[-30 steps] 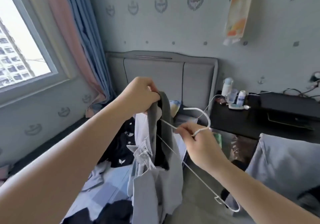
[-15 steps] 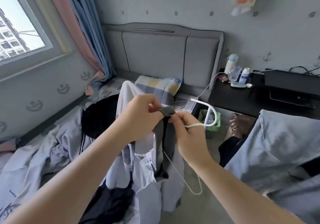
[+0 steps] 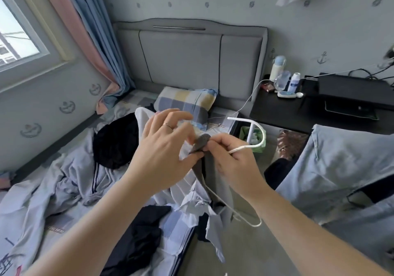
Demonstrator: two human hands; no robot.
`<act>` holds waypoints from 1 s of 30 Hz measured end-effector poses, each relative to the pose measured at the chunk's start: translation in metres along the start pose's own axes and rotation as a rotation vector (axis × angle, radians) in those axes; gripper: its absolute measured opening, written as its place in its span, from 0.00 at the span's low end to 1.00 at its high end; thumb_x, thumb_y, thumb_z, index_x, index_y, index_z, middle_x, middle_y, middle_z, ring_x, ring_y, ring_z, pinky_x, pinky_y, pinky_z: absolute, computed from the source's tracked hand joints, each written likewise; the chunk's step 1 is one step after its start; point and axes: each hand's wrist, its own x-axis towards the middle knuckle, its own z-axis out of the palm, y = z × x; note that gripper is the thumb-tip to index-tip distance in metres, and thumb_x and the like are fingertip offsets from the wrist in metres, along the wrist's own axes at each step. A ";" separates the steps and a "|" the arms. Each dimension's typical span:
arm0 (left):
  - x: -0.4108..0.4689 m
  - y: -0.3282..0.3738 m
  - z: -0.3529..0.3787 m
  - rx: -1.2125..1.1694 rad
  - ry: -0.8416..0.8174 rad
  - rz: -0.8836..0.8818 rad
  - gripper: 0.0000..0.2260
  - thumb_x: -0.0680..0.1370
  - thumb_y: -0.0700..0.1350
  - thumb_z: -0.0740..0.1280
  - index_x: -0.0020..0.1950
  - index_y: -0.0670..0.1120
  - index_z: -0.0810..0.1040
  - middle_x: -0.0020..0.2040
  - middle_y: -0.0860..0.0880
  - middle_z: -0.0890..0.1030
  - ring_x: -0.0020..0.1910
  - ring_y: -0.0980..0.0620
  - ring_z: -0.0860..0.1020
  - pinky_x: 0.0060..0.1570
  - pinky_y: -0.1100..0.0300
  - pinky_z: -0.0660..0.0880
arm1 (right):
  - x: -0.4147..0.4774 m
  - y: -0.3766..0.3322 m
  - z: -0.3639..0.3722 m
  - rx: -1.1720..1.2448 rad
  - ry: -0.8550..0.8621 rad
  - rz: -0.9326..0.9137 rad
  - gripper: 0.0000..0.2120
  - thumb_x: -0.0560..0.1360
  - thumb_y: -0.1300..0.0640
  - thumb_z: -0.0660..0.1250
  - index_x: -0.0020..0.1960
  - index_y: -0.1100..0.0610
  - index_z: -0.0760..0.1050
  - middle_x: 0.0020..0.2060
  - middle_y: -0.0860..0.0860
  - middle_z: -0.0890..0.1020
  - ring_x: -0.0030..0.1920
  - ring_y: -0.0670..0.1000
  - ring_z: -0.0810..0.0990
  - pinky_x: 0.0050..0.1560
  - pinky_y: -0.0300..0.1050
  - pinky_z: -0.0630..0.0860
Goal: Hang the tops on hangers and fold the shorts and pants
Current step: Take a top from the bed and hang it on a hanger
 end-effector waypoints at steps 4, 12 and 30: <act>0.005 -0.014 -0.002 0.028 -0.069 0.081 0.15 0.77 0.58 0.67 0.50 0.47 0.70 0.38 0.56 0.77 0.41 0.50 0.78 0.44 0.56 0.72 | 0.004 0.000 -0.009 -0.108 -0.062 -0.042 0.11 0.81 0.57 0.64 0.41 0.52 0.80 0.27 0.41 0.75 0.30 0.41 0.71 0.34 0.32 0.66; -0.019 -0.017 0.038 -0.417 -0.076 -0.343 0.10 0.77 0.48 0.72 0.45 0.54 0.70 0.33 0.60 0.77 0.29 0.58 0.71 0.31 0.64 0.69 | 0.015 0.007 -0.027 -0.519 0.171 -0.307 0.12 0.81 0.52 0.60 0.53 0.60 0.76 0.46 0.50 0.81 0.47 0.49 0.78 0.52 0.43 0.73; -0.053 -0.031 0.047 -0.817 0.251 -0.621 0.10 0.82 0.47 0.66 0.50 0.59 0.85 0.27 0.58 0.68 0.23 0.59 0.58 0.22 0.68 0.58 | -0.073 0.141 -0.007 -1.039 -0.625 0.300 0.09 0.82 0.48 0.56 0.46 0.44 0.72 0.51 0.39 0.79 0.66 0.44 0.72 0.75 0.65 0.36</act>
